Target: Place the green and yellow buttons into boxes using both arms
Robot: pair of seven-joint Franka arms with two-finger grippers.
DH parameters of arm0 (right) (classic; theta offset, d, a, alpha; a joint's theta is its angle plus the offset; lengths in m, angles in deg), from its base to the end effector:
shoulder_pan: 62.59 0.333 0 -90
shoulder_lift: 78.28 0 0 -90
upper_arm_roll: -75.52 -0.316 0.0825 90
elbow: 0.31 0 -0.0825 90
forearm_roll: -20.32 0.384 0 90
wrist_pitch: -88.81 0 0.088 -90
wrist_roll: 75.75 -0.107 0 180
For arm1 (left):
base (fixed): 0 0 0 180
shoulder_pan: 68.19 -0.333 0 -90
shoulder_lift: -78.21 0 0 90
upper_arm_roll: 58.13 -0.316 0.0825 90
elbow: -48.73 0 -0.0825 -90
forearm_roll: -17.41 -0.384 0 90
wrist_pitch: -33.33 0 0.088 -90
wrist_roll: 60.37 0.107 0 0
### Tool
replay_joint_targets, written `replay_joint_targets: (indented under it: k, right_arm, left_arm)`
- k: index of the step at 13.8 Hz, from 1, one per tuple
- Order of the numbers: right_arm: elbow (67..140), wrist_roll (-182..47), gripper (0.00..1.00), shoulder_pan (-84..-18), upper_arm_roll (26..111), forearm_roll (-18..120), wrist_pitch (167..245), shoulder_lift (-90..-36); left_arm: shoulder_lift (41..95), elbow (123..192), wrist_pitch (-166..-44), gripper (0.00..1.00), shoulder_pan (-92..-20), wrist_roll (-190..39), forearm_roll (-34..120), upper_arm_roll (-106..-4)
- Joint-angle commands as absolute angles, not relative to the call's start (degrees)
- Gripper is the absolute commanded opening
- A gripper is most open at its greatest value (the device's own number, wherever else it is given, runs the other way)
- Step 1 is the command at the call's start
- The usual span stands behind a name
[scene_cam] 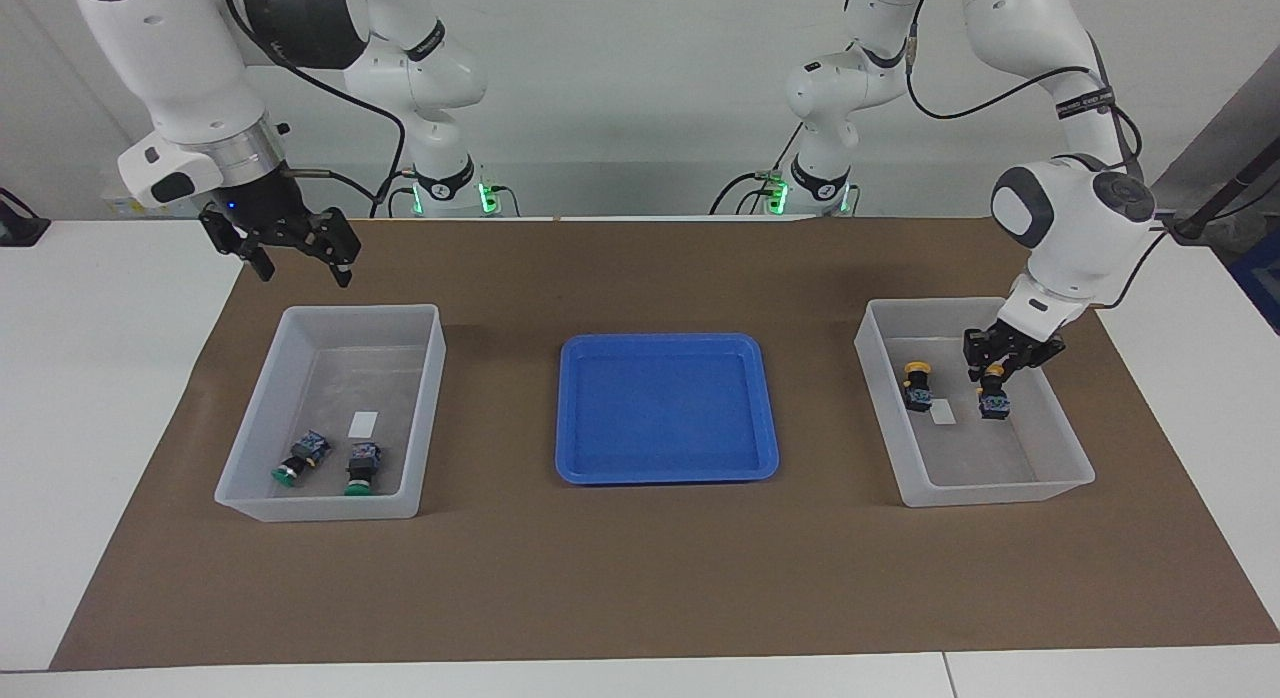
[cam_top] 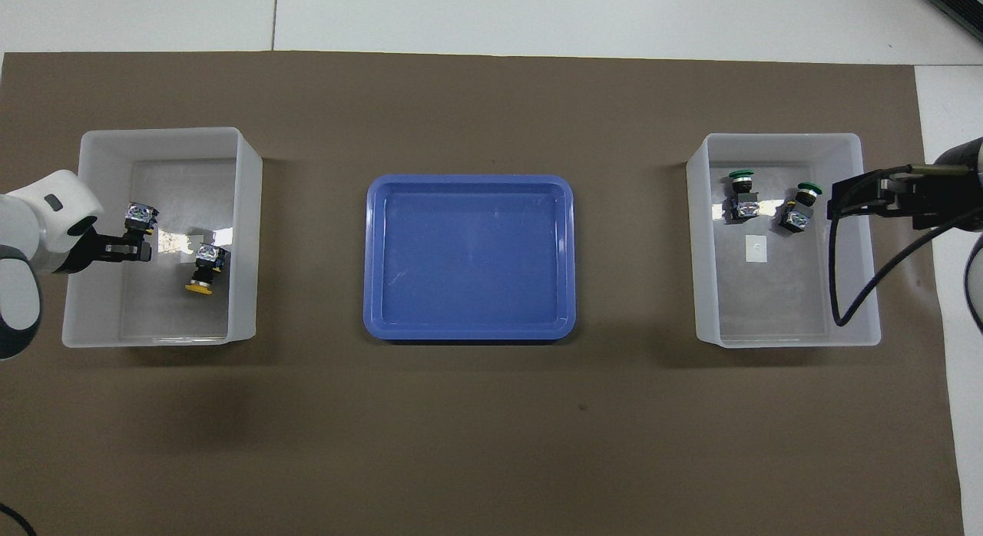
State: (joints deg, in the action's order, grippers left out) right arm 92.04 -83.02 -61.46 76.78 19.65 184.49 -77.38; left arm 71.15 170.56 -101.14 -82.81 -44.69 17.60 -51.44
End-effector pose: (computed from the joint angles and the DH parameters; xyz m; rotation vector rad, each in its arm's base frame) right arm 0.5680 -0.0023 0.6051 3.1251 -0.2006 0.0675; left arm 0.5638 0.0794 0.3621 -3.1272 0.2059 -0.1561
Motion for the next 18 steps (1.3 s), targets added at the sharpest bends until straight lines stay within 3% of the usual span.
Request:
replay_joint_targets:
  k: [1, 2, 4, 8, 18]
  right_arm:
    - [91.3, -82.3, 1.00, -61.8, 76.4, 19.9, 183.9, -77.1]
    - [91.3, -82.3, 1.00, -61.8, 76.4, 19.9, 183.8, -77.1]
    - [91.3, -82.3, 1.00, -61.8, 76.4, 19.9, 183.9, -77.1]
    - [91.3, -82.4, 1.00, -61.8, 76.4, 19.9, 183.8, -77.1]
    - [91.3, -82.4, 1.00, -61.8, 76.4, 19.9, 183.8, -77.1]
  left_arm:
    - [72.9, 174.1, -103.8, 0.23, -83.4, -45.0, 18.5, -51.1]
    - [72.9, 174.0, -103.5, 0.49, -83.3, -45.0, 18.5, -51.1]
    - [72.9, 173.7, -103.0, 0.64, -83.0, -45.5, 18.4, -51.1]
    - [73.4, 171.1, -99.1, 0.61, -82.2, -47.1, 18.4, -50.9]
    - [74.7, 154.4, -76.1, 0.57, -72.9, -65.6, 18.1, -50.2]
